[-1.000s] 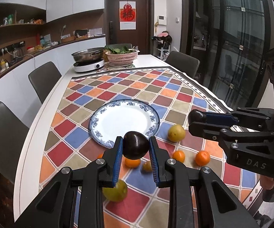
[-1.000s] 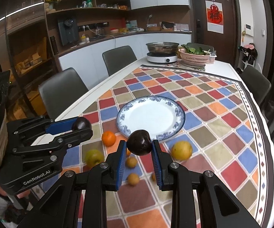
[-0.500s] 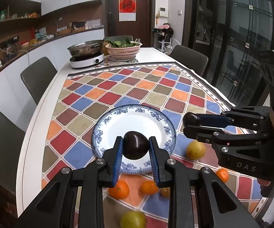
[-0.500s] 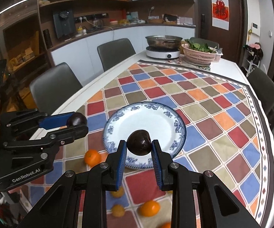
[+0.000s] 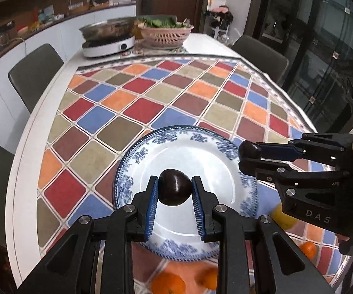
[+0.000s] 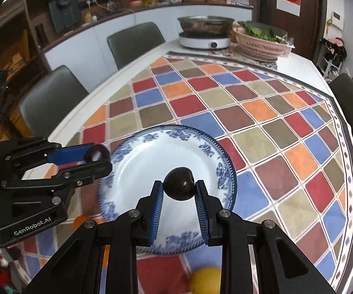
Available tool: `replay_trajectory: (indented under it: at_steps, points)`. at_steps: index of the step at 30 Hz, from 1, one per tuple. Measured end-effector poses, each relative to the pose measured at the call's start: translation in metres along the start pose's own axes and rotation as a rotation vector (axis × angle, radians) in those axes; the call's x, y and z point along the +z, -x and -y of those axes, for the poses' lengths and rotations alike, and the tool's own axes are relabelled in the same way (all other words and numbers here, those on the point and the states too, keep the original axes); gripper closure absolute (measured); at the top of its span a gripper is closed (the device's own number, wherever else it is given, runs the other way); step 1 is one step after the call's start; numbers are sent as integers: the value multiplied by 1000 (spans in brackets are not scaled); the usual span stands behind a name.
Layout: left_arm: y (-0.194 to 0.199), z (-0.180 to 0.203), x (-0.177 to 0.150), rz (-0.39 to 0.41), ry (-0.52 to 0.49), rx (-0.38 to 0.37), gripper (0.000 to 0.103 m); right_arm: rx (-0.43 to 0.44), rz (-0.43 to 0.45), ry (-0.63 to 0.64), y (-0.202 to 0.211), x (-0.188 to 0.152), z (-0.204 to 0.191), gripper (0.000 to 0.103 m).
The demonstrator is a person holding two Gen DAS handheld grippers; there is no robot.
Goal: Organize fruits
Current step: 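Carry both held plums up and over to the blue-and-white plate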
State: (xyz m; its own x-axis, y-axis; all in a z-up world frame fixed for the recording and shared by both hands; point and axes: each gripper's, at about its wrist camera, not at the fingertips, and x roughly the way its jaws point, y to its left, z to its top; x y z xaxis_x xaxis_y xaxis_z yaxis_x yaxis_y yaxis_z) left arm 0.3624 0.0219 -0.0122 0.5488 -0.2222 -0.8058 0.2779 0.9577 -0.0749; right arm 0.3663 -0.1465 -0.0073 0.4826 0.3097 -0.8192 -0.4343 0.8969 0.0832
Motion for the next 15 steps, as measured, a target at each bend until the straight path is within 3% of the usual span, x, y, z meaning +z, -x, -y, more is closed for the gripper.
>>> replay_trajectory:
  at_steps: [15]
  points:
    - [-79,-16,23,-155,23,12,75,0,-182,-25,-76,27,22,75]
